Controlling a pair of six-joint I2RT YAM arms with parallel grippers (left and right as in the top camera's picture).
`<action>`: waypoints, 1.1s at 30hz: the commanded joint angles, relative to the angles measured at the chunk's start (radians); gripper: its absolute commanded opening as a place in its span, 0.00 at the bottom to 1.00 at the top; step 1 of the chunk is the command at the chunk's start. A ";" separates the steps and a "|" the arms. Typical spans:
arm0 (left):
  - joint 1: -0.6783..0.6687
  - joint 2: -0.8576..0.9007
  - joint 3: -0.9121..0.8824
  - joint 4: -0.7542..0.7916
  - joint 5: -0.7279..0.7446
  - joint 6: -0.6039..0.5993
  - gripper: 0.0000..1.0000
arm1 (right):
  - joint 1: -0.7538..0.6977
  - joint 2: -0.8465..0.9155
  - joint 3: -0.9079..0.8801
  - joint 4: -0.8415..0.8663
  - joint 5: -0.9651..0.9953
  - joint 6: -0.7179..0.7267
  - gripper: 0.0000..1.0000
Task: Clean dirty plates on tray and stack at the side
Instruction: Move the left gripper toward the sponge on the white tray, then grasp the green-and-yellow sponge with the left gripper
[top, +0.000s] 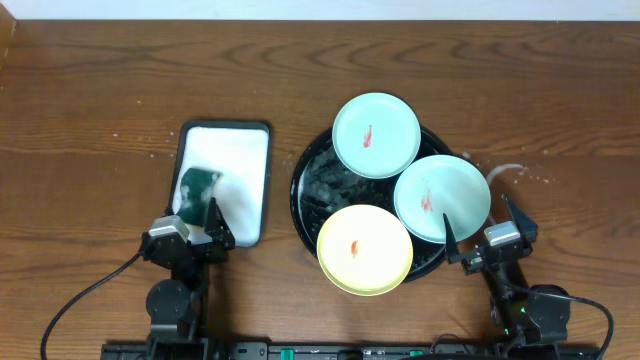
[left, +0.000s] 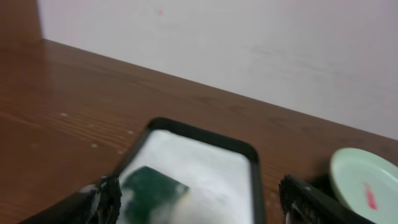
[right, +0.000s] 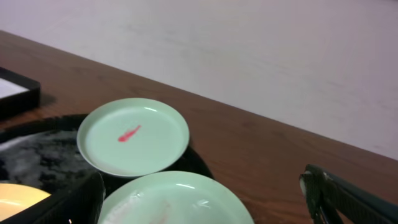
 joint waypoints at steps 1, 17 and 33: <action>0.003 -0.007 -0.018 0.013 0.108 -0.029 0.82 | 0.009 -0.005 -0.003 0.031 -0.060 0.090 0.99; 0.004 0.407 0.589 -0.157 0.115 -0.065 0.82 | 0.009 0.426 0.655 -0.394 -0.074 0.161 0.99; 0.004 1.181 1.189 -0.908 -0.021 0.033 0.82 | 0.009 1.233 1.436 -1.027 -0.358 0.137 0.99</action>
